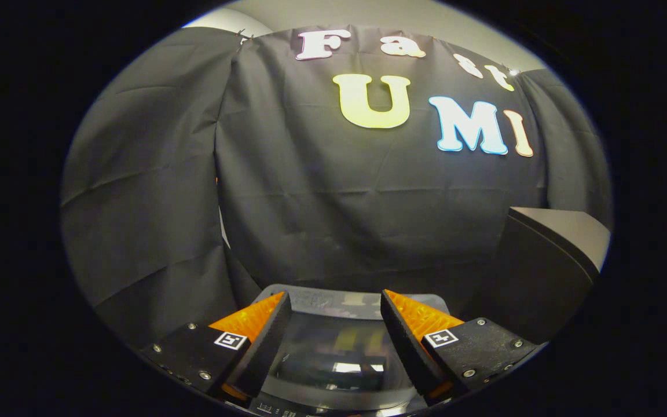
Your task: Put the clothes into the washing machine and then close the washing machine lid.
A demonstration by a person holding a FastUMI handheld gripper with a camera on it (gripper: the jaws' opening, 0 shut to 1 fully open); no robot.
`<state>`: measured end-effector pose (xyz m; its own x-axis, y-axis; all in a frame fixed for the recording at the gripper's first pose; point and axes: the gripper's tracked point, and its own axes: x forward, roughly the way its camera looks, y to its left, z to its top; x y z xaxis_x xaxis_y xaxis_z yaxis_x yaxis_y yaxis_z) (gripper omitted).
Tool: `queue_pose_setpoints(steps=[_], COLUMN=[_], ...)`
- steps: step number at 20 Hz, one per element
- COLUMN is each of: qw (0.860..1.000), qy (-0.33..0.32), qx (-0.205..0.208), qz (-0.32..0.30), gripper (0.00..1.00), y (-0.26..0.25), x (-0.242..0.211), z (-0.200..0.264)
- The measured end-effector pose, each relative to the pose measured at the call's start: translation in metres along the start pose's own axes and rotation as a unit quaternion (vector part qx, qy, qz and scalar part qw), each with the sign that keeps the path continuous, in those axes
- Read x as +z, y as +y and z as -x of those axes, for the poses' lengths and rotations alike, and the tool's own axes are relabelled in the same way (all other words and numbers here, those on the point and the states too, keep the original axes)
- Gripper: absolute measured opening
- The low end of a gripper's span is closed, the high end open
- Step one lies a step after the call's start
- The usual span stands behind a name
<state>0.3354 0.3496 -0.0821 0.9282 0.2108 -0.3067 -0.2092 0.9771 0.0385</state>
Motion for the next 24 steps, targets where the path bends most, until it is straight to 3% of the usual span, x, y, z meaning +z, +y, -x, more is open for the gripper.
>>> queue_pose_setpoints(steps=[5, 10, 24], qw=[1.0, 0.999, 0.999], qy=[0.024, 0.017, -0.047], qx=[0.012, 0.028, 0.025], qz=[-0.005, 0.002, -0.002], gripper=[0.96, 0.96, 0.95], y=[0.005, 0.015, 0.004], x=[-0.037, -0.041, 0.001], z=[0.01, 0.021, 0.093])
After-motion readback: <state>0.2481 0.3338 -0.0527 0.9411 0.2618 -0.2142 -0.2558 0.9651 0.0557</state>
